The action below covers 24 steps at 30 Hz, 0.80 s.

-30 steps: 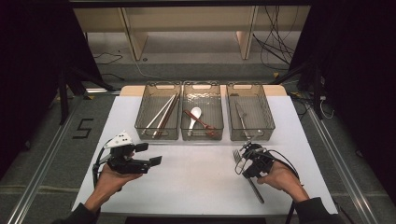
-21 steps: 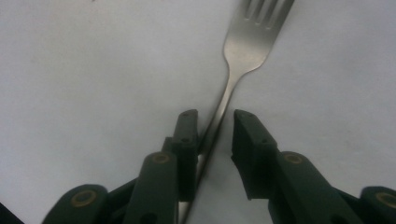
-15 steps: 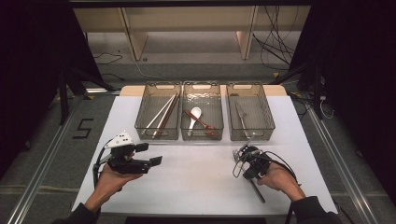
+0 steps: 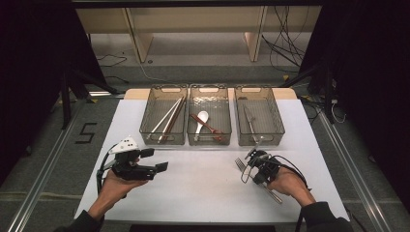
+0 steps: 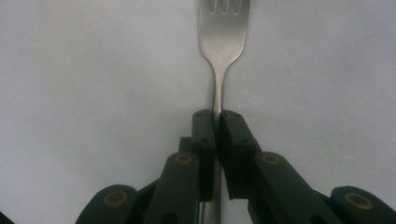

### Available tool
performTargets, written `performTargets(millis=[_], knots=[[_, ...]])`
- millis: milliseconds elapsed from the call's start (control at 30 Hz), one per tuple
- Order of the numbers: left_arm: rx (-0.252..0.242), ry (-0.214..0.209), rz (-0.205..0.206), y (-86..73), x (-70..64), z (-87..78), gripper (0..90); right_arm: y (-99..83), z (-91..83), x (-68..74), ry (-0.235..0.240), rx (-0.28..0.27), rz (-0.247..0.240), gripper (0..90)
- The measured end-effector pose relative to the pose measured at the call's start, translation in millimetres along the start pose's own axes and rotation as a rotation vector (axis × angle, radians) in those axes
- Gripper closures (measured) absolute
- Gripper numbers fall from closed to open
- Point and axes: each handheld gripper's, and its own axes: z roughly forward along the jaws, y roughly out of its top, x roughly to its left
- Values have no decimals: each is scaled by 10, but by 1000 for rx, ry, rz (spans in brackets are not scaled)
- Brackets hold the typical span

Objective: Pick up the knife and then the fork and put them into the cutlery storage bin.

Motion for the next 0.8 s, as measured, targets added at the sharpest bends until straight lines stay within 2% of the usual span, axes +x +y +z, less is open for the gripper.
performTargets(millis=[233,433,800], knots=[[1,0,2,2,5,1,185,-7,-23,-8,-9,-11,-11,854],[1,0,3,3,2,2,185,-23,-108,-42,-15,-55,-9,855],[2,-1,3,3,4,2,186,-63,-296,-139,-14,-204,46,855]])
